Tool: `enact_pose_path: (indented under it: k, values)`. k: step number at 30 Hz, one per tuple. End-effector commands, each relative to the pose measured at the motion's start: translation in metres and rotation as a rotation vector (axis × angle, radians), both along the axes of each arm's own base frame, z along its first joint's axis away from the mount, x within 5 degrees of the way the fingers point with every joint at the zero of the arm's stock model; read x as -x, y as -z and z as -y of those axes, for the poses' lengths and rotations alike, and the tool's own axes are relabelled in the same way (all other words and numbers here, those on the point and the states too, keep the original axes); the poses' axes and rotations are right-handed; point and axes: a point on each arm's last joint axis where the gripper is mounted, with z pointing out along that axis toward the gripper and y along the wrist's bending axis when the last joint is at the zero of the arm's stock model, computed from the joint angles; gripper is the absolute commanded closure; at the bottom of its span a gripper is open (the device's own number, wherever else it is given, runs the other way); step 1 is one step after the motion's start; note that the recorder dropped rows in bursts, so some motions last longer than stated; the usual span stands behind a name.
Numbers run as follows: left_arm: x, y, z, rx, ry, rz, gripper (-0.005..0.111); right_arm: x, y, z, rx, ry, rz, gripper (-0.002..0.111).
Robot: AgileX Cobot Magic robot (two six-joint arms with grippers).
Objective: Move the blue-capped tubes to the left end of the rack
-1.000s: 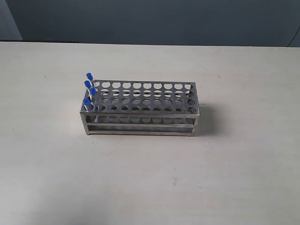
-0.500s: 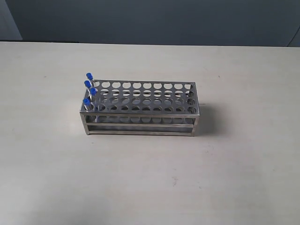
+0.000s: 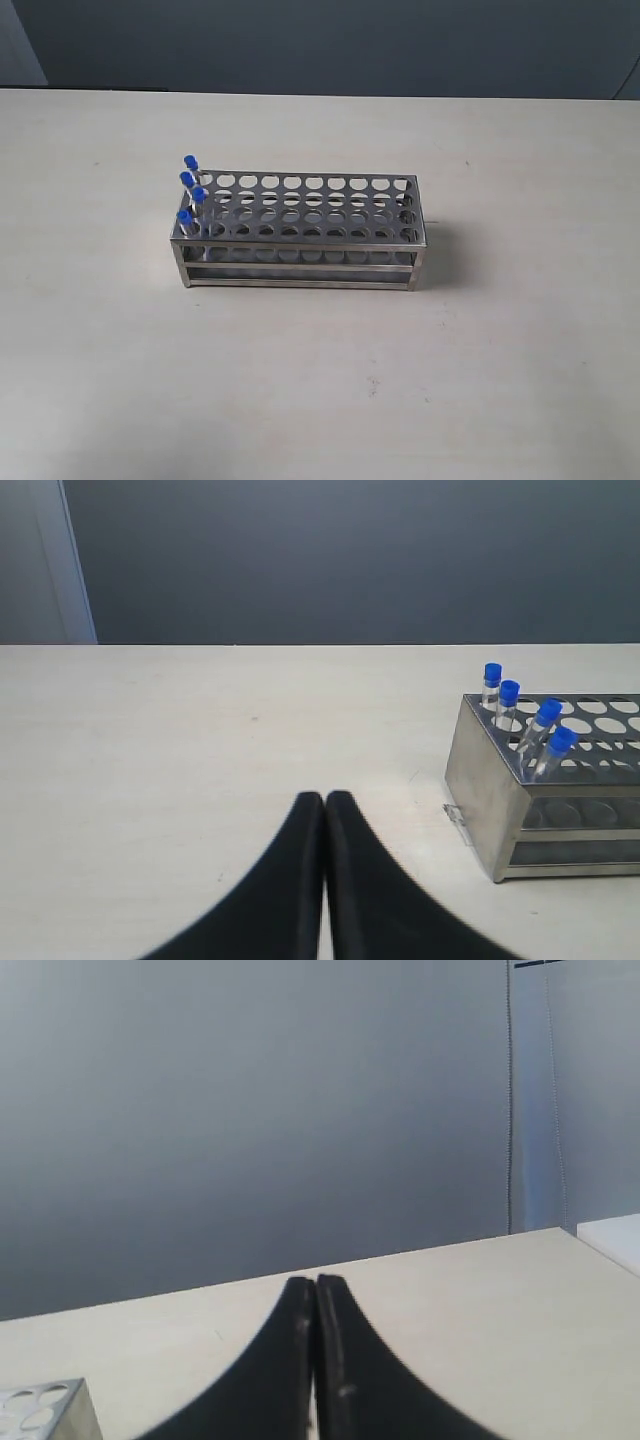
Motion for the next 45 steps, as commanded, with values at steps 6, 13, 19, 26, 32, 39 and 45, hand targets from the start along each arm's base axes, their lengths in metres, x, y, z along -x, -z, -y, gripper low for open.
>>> enact_pose_path:
  k: [6, 13, 19, 26, 32, 39, 45]
  values:
    - [-0.0003, -0.0021, 0.0003, -0.003, 0.007, 0.006, 0.106, 0.0008, 0.008, -0.0035, 0.074, -0.035, -0.065, 0.109]
    - [-0.0003, -0.0021, 0.0003, -0.003, 0.007, 0.006, 0.106, 0.001, 0.0103, -0.0049, 0.076, -0.051, -0.09, 0.109]
    - [-0.0003, -0.0021, 0.0003, -0.003, 0.007, 0.006, 0.106, 0.001, 0.0103, -0.0048, 0.079, -0.051, -0.09, 0.109]
    - [-0.0003, -0.0021, 0.0003, -0.003, 0.007, 0.006, 0.106, 0.001, 0.0103, -0.0048, 0.079, -0.051, -0.09, 0.109]
    - [-0.0003, -0.0021, 0.0003, -0.003, 0.007, 0.006, 0.106, 0.001, 0.0103, -0.0048, 0.079, -0.051, -0.09, 0.109]
    - [-0.0003, -0.0021, 0.0003, -0.003, 0.007, 0.006, 0.106, 0.001, 0.0103, -0.0048, 0.079, -0.051, -0.09, 0.109]
    - [-0.0003, -0.0021, 0.0003, -0.003, 0.007, 0.006, 0.106, 0.001, 0.0103, -0.0048, 0.079, -0.051, -0.09, 0.109]
